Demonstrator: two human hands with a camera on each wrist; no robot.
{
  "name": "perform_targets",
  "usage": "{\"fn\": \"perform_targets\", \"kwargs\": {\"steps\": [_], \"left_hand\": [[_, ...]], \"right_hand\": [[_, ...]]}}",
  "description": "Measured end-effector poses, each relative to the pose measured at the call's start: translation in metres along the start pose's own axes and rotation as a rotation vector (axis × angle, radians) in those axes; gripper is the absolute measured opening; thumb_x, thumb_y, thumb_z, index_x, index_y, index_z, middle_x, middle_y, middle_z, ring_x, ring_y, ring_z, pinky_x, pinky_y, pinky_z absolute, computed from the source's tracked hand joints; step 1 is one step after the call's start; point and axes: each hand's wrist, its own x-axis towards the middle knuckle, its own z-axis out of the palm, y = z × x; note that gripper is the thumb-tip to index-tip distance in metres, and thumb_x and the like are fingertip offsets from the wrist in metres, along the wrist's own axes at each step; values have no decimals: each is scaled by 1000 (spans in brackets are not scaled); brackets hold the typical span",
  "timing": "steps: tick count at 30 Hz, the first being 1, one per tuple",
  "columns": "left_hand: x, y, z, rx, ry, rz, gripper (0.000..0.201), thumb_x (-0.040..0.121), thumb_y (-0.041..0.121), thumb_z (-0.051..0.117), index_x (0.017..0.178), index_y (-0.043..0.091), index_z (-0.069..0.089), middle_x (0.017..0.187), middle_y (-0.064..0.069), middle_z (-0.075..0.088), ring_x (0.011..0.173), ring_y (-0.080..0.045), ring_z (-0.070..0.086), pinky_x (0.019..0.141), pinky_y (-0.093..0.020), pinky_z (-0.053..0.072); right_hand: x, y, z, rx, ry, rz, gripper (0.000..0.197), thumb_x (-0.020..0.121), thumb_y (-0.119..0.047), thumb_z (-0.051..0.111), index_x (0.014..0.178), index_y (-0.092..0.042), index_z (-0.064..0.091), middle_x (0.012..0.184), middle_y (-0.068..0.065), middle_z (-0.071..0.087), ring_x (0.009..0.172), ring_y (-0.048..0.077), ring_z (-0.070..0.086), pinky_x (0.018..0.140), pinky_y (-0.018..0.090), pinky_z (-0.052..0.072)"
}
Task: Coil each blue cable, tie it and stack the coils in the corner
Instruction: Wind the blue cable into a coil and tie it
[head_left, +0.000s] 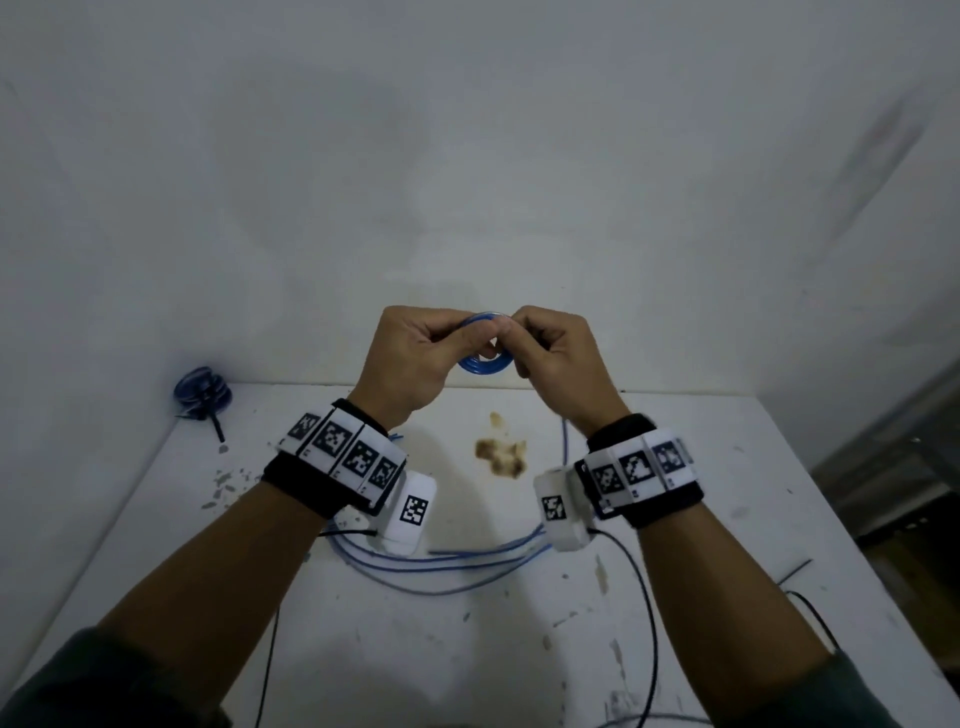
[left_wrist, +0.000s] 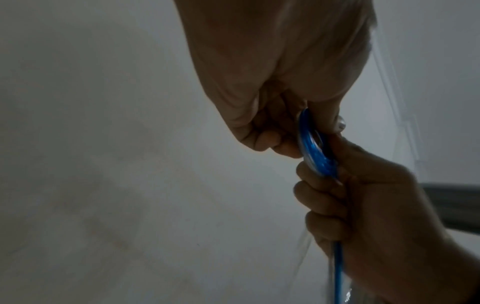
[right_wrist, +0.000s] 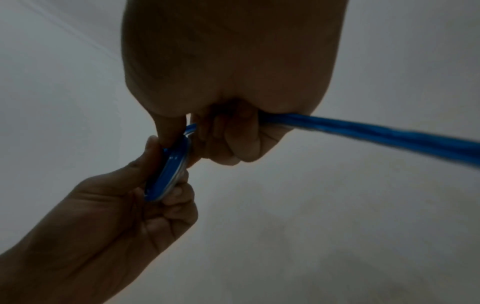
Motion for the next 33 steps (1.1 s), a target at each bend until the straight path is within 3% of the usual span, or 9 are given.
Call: {"fn": "perform_targets", "kwargs": {"steps": [3, 6, 9, 13, 17, 20, 25, 29, 33], "left_hand": [[4, -1, 3, -187, 151, -43, 14, 89, 19, 69, 79, 19, 78, 71, 3, 73, 69, -15, 67, 74, -28, 53], [5, 7, 11, -360, 145, -125, 17, 84, 28, 68, 75, 19, 80, 72, 1, 72, 71, -13, 66, 73, -27, 53], [2, 7, 16, -418, 171, -177, 18, 82, 32, 69, 78, 18, 80, 76, 0, 73, 74, -13, 66, 74, -28, 53], [3, 0, 7, -324, 207, -176, 22, 82, 42, 68, 85, 24, 80, 86, -1, 75, 86, -20, 65, 81, -42, 46], [2, 1, 2, -323, 211, -176, 22, 81, 44, 68, 84, 26, 81, 85, 0, 75, 88, -22, 61, 85, -46, 42], [0, 1, 3, -312, 190, -202, 20, 88, 34, 62, 82, 29, 80, 82, 4, 74, 85, -18, 62, 86, -46, 43], [5, 7, -10, -30, 201, -93, 11, 93, 17, 65, 90, 14, 76, 72, 7, 74, 71, -8, 66, 71, -24, 47], [9, 6, -33, 360, -32, 54, 10, 87, 20, 73, 96, 20, 77, 73, -2, 70, 61, -6, 56, 60, -18, 41], [11, 8, -33, 436, -167, 130, 13, 82, 22, 75, 93, 16, 79, 73, -3, 68, 62, -2, 55, 61, -10, 35]], "right_hand": [[-16, 12, 23, 147, 169, 12, 36, 102, -27, 46, 73, -11, 59, 54, -6, 44, 48, 10, 37, 49, 20, 32], [-27, 16, 47, 227, 283, 9, 51, 100, -42, 42, 84, 6, 52, 60, 2, 40, 52, 12, 34, 50, 25, 32], [-23, 11, 59, 228, 358, -23, 57, 97, -56, 46, 84, -1, 50, 64, 1, 40, 56, 14, 33, 51, 28, 31], [-20, 9, 58, 116, 403, -75, 28, 101, -28, 46, 82, -10, 56, 62, -1, 42, 54, 8, 35, 52, 22, 33], [-20, 10, 54, 113, 369, -82, 18, 101, -14, 49, 87, -15, 61, 59, -5, 41, 53, 7, 36, 51, 19, 33], [-22, 9, 55, 178, 320, -53, 16, 100, -24, 51, 104, -17, 65, 58, -14, 45, 52, 13, 35, 48, 24, 33], [-16, 11, 30, 156, 161, 20, 34, 101, -38, 39, 112, -17, 64, 62, -6, 56, 56, 11, 48, 53, 21, 38], [-2, 0, -5, -19, -46, 81, 31, 99, -38, 47, 113, -16, 64, 88, 2, 70, 73, 24, 68, 59, 34, 51], [13, -17, -12, -352, -220, -72, 27, 102, -37, 49, 107, -18, 67, 79, -14, 62, 67, 13, 62, 63, 28, 49]]}}
